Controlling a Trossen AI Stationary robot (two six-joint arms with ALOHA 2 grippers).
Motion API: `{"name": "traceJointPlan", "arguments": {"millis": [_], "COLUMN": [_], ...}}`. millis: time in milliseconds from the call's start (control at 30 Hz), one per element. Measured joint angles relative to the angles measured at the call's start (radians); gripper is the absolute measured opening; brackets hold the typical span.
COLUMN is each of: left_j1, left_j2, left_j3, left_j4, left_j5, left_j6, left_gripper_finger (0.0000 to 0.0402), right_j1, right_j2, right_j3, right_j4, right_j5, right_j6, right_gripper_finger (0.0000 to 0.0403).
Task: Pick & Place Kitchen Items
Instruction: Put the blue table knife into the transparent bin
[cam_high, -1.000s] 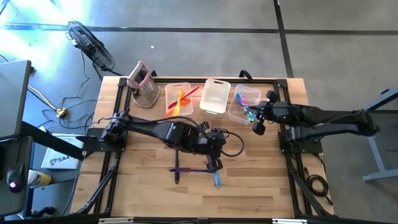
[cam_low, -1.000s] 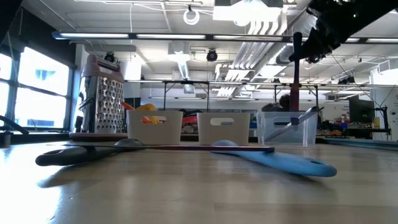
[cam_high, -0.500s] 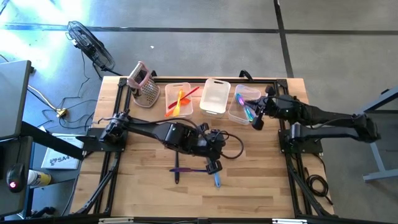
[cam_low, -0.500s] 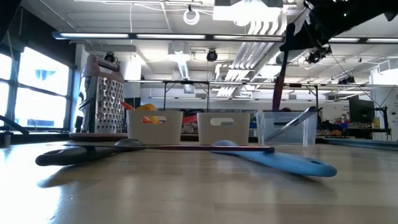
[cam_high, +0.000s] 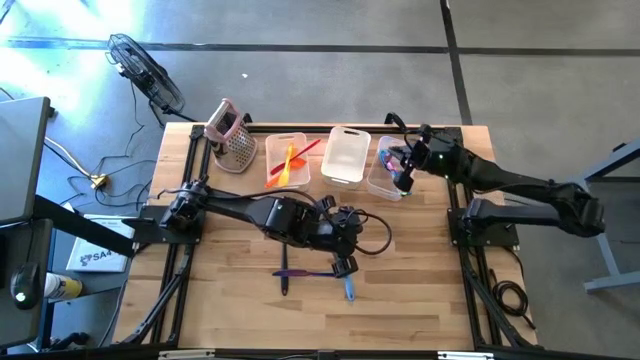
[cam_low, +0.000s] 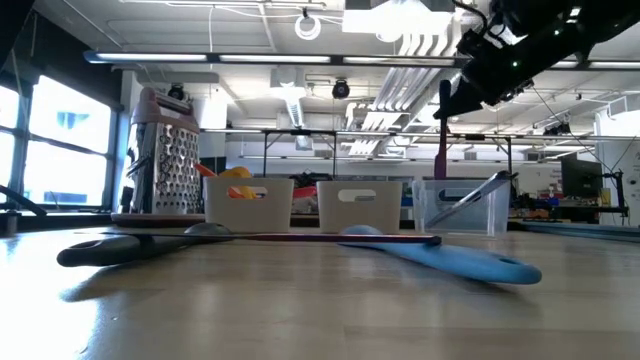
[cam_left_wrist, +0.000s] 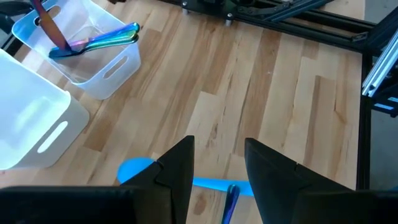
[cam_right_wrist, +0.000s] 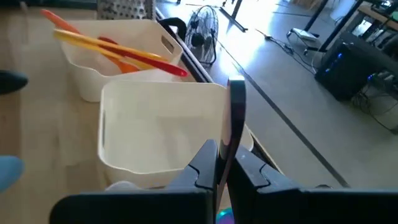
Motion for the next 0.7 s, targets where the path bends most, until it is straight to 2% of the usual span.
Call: {"name": "traceJointPlan", "arguments": {"millis": [400,700], "left_j1": [0.0,0.0], "left_j2": [0.0,0.0], "left_j3": [0.0,0.0], "left_j4": [0.0,-0.008], "left_j5": [0.011,0.011], "left_j6": [0.0,0.002], "left_gripper_finger": [0.0136,0.0136], "right_j1": [-0.169,-0.18], "right_j2": [0.117,0.218], "right_j3": [0.0,0.004], "right_j4": [0.119,0.169], "right_j5": [-0.098,-0.116], "right_j6": [0.006,0.041], "right_gripper_finger": [0.0007,0.0008]}}
